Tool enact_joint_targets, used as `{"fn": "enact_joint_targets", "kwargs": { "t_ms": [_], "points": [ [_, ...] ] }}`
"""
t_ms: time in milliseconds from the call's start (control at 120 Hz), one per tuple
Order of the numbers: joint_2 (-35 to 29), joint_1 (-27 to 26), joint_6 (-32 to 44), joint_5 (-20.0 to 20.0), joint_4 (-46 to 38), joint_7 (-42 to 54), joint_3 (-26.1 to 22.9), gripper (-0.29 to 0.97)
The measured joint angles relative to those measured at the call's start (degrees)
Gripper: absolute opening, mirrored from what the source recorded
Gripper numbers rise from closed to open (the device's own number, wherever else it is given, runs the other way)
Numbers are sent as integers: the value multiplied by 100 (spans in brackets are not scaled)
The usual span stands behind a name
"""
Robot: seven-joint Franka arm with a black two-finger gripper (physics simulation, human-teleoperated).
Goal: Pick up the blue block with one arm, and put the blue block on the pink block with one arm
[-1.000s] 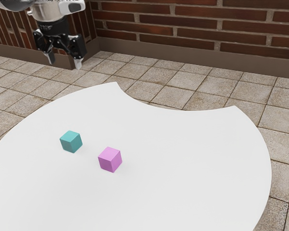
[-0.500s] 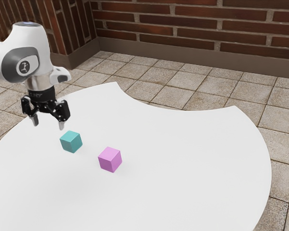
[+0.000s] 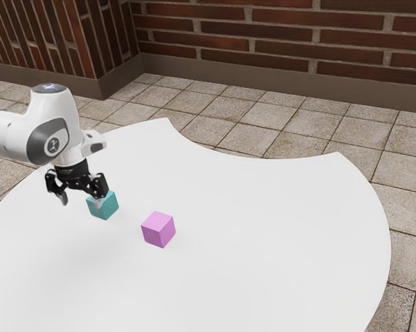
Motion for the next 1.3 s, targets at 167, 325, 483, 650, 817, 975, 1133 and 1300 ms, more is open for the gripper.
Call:
{"fn": "enact_joint_targets", "kwargs": {
  "t_ms": [167,325,483,650,817,975,1133,1300],
  "points": [
    [446,181,650,-270,150,435,3,68],
    [821,466,995,-352,445,951,-12,68],
    [1296,443,1156,-379,922,1400,-58,68],
    [1582,511,1232,-537,1118,1856,-23,68],
    [1772,529,1278,-592,1186,2251,-18,68],
    [1967,530,1300,-605,1423,2577,-18,68],
    [2266,530,1310,-663,1656,2847,-30,68],
    [2407,530,1317,-839,1680,3064,-35,68]
  ]
}}
